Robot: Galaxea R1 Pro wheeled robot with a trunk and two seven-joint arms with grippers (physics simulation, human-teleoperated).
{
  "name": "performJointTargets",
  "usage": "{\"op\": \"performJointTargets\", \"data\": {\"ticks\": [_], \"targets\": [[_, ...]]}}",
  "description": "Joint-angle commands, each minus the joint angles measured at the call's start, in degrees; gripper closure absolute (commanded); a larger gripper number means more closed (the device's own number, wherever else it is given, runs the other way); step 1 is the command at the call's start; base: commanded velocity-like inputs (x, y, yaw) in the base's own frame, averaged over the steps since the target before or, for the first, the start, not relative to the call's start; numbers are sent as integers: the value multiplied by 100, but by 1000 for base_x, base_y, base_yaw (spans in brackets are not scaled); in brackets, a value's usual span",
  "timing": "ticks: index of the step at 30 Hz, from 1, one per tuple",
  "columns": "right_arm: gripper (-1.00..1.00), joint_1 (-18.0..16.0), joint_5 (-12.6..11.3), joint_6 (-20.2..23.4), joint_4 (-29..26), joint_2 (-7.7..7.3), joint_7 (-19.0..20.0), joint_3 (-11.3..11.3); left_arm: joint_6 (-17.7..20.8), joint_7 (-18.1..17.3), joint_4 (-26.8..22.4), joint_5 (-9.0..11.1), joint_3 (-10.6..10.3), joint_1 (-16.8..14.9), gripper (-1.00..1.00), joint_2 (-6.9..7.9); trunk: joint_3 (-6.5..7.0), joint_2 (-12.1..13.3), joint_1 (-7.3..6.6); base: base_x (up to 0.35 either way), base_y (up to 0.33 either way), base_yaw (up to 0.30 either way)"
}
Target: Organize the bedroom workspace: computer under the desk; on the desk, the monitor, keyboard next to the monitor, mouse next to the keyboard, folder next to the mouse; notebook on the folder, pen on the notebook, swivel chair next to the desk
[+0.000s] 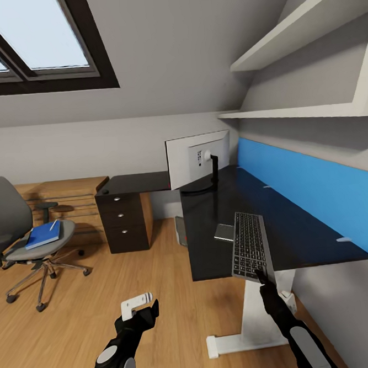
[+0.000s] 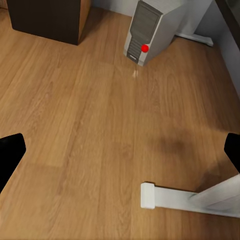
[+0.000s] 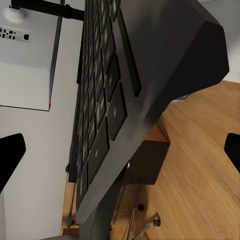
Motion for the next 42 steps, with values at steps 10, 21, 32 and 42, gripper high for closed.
{"op": "performJointTargets", "data": {"ticks": [10, 21, 32, 42], "targets": [[-100, -4, -58, 60, -1, -2, 14, -28, 23, 53, -7, 61, -8, -4, -100, 3, -6, -3, 0, 79, 0, 0], [100, -4, -55, -56, -1, 5, 11, -28, 22, 53, -7, 61, -4, -4, -100, 3, -6, -3, 0, 2, 0, 0], [100, -4, -68, -42, -451, 9, 18, -42, 19, 53, -7, 52, -10, -4, -100, 1, 191, 438, -242, 0, 0, 0], [100, 30, -278, 292, -941, 97, 17, -46, 19, 53, -7, 52, -9, -4, -100, 3, 371, 839, -461, 0, 0, 0]]}}
